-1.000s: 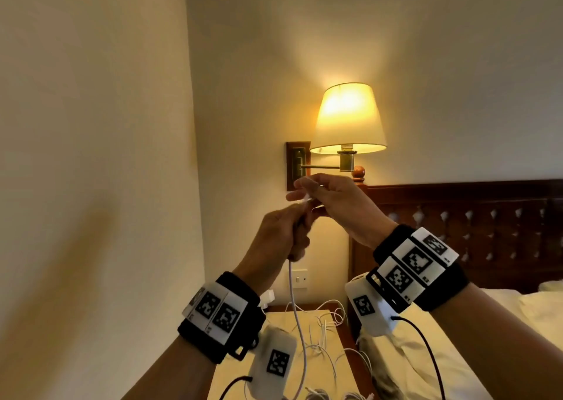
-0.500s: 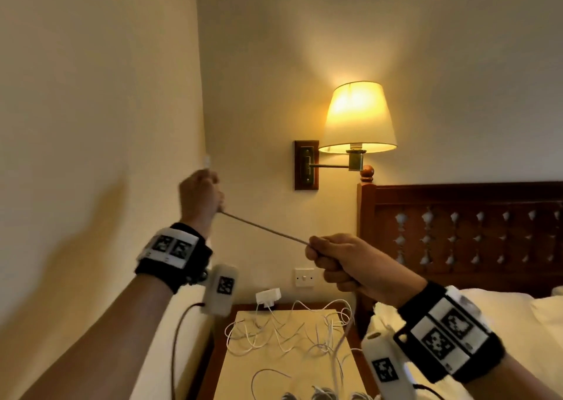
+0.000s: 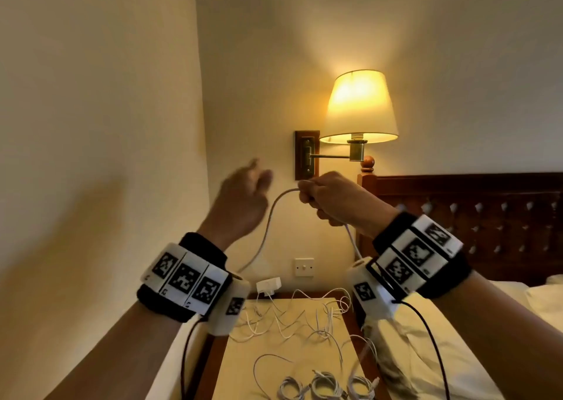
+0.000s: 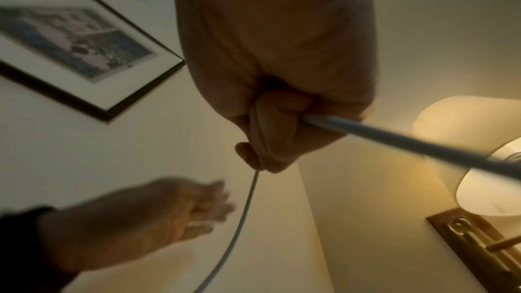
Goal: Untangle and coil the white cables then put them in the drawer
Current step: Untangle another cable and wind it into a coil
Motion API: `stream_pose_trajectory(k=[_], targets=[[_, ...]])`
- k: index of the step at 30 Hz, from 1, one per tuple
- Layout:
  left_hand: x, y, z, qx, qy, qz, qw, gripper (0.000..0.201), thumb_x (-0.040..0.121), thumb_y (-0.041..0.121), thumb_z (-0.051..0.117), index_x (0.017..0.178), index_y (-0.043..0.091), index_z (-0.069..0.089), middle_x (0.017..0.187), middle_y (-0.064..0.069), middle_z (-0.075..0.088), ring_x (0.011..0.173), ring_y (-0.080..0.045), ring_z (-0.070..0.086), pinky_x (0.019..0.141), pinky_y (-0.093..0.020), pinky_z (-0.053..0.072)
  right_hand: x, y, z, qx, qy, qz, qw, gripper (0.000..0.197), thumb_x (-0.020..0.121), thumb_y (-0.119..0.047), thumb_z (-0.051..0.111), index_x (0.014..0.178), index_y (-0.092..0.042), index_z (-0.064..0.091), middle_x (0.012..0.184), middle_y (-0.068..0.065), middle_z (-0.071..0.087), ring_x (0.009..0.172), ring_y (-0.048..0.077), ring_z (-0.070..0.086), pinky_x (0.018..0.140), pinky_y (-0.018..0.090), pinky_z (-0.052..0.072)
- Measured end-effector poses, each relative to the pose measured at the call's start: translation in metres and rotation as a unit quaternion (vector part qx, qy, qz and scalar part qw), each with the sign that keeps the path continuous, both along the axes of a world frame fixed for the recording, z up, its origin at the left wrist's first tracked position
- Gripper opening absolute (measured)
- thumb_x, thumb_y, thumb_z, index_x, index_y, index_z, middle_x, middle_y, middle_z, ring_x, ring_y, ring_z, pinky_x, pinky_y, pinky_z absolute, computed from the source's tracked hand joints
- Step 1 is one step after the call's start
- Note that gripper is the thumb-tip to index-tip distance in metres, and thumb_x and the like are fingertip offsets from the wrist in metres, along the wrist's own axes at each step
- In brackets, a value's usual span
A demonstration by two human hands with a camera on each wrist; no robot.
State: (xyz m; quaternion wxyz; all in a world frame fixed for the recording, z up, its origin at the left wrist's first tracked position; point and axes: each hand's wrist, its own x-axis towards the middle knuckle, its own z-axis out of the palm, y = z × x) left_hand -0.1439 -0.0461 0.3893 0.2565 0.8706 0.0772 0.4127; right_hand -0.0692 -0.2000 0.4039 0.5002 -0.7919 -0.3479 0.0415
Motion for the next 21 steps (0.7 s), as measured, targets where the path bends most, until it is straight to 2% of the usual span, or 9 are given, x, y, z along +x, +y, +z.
stream_pose_trajectory(k=[2,5,8,12,14,16,17,19,21], targets=[[0.004,-0.020,-0.009,0.000,0.030,-0.093,0.995,0.034,0.104,0.031,0.036,0.117,0.014,0.062,0.103,0.000,0.068,0.099,-0.017,0.061,0.082,-0.022,0.042,-0.001,0.015,0.002,-0.022,-0.024,0.000,0.999,0.032,0.103,-0.028,0.044,0.079,-0.013,0.060,0.060,-0.001,0.043,0.043,0.006,0.037,0.037,0.017,0.029],[0.007,-0.004,-0.016,0.035,-0.024,-0.051,0.998,0.030,0.100,0.018,0.044,0.076,0.014,0.061,0.065,0.006,0.055,0.063,-0.011,0.051,0.061,-0.021,0.033,0.000,0.014,-0.004,-0.039,0.007,0.037,0.999,0.037,0.104,-0.033,0.040,0.078,-0.013,0.057,0.058,-0.003,0.039,0.044,0.007,0.033,0.038,0.017,0.027],[-0.006,0.044,-0.019,0.045,-0.060,0.058,0.995,0.028,0.097,0.009,0.049,0.070,0.014,0.056,0.064,0.001,0.053,0.064,-0.021,0.046,0.060,-0.024,0.026,0.015,-0.018,-0.016,-0.043,0.039,0.046,0.997,0.040,0.104,-0.038,0.039,0.074,-0.017,0.053,0.054,-0.007,0.039,0.042,0.006,0.032,0.038,0.017,0.026],[-0.024,0.080,-0.030,0.024,0.051,0.094,0.994,0.032,0.100,0.017,0.047,0.072,0.011,0.062,0.061,0.003,0.053,0.069,-0.026,0.052,0.063,-0.026,0.029,0.034,-0.043,-0.024,-0.031,0.041,0.037,0.998,0.040,0.103,-0.037,0.041,0.071,-0.015,0.054,0.046,-0.009,0.040,0.037,0.004,0.033,0.037,0.017,0.025],[-0.025,0.071,-0.029,0.025,0.083,0.092,0.992,0.027,0.101,0.018,0.045,0.095,0.009,0.071,0.089,-0.006,0.068,0.096,-0.030,0.060,0.077,-0.025,0.038,0.032,-0.035,-0.021,-0.013,0.037,0.041,0.998,0.039,0.102,-0.037,0.042,0.074,-0.014,0.055,0.047,-0.009,0.042,0.037,0.004,0.035,0.036,0.017,0.026],[-0.026,0.045,-0.019,0.034,0.067,0.049,0.996,0.037,0.102,0.027,0.041,0.132,0.011,0.056,0.134,-0.009,0.058,0.129,-0.025,0.048,0.100,-0.024,0.034,0.023,-0.020,-0.014,0.000,0.003,0.040,0.999,0.035,0.102,-0.035,0.042,0.078,-0.015,0.058,0.052,-0.009,0.044,0.039,0.003,0.036,0.037,0.016,0.027],[-0.025,0.029,-0.013,0.029,0.070,-0.007,0.997,0.042,0.103,0.032,0.038,0.139,0.014,0.050,0.140,-0.005,0.054,0.133,-0.020,0.045,0.105,-0.023,0.030,0.019,-0.012,-0.011,0.004,-0.025,0.042,0.999,0.034,0.103,-0.034,0.042,0.079,-0.017,0.058,0.055,-0.009,0.046,0.038,0.003,0.038,0.037,0.014,0.028],[-0.020,-0.002,-0.008,-0.002,0.086,-0.133,0.987,0.037,0.102,0.036,0.037,0.130,0.019,0.056,0.117,-0.001,0.066,0.114,-0.014,0.059,0.102,-0.029,0.041,0.009,0.005,-0.005,-0.010,-0.110,0.048,0.993,0.034,0.104,-0.033,0.040,0.077,-0.021,0.058,0.058,-0.008,0.047,0.038,0.003,0.042,0.037,0.012,0.031],[-0.014,-0.009,-0.012,0.016,0.050,-0.150,0.987,0.024,0.101,0.030,0.045,0.105,0.019,0.066,0.085,0.002,0.066,0.079,-0.006,0.062,0.076,-0.025,0.050,0.003,0.016,-0.003,-0.019,-0.147,0.061,0.987,0.037,0.104,-0.032,0.038,0.075,-0.020,0.058,0.058,-0.007,0.045,0.041,0.004,0.041,0.038,0.013,0.033]])
